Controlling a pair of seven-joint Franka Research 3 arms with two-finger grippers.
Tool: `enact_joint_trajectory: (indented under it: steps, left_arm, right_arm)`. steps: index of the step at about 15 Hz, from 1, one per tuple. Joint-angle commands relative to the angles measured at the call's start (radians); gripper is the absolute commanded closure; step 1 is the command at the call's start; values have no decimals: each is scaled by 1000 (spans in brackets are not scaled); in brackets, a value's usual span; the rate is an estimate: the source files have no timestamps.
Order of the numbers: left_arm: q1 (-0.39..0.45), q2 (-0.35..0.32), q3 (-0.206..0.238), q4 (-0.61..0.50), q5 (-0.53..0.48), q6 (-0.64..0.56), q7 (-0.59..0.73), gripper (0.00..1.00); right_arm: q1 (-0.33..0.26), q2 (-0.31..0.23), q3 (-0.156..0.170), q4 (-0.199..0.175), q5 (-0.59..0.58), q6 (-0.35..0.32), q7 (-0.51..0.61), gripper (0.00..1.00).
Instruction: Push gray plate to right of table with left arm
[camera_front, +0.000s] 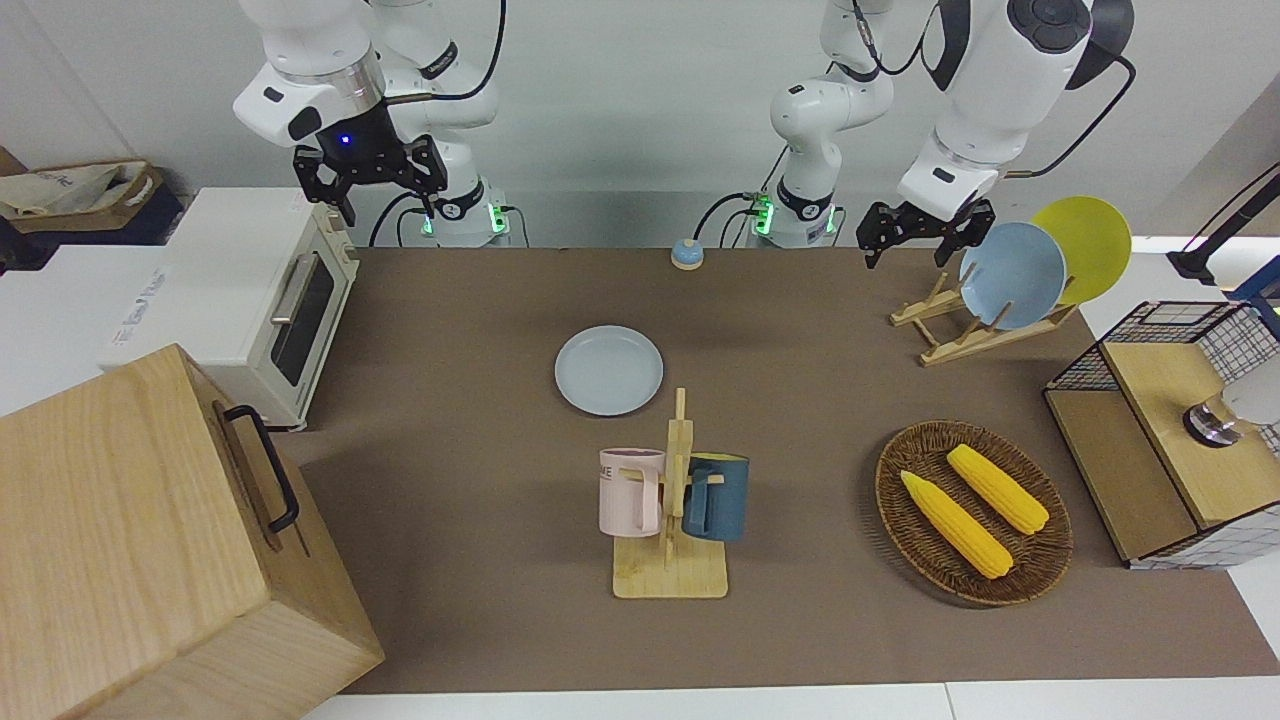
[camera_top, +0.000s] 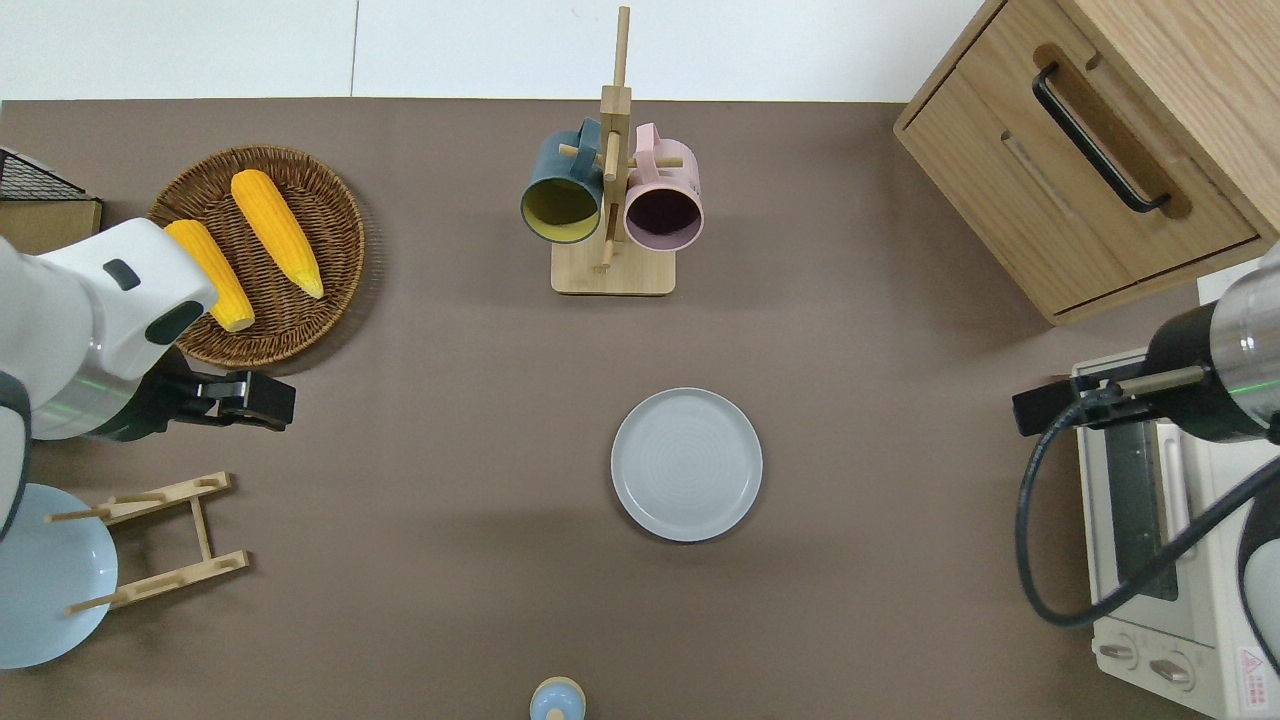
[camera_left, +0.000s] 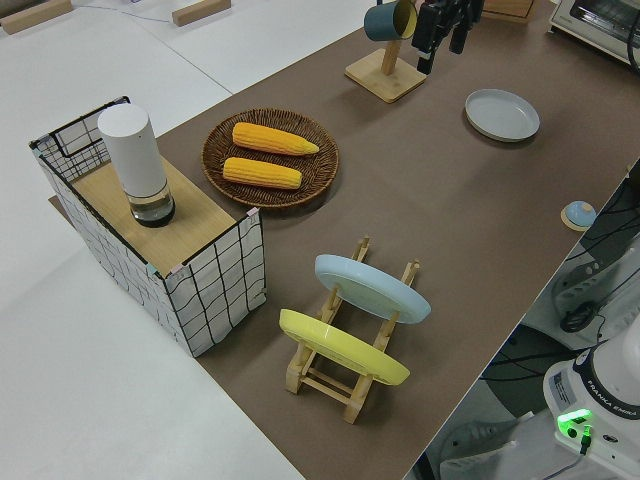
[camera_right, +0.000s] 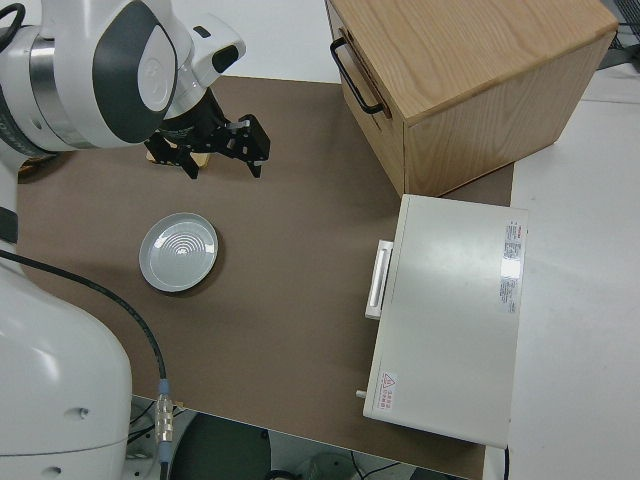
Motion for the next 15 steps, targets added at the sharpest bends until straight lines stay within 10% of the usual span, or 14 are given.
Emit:
enact_joint_trajectory:
  steps: [1,15]
  left_arm:
    - [-258,-12,283,3,-1,-7,-1,0]
    - [-259,-3,276,3,10,91,-31,0]
  right_arm:
    - [-20,-3,15,9,6,-16,13,17]
    - [-20,-3,17,9,6,-16,13,17]
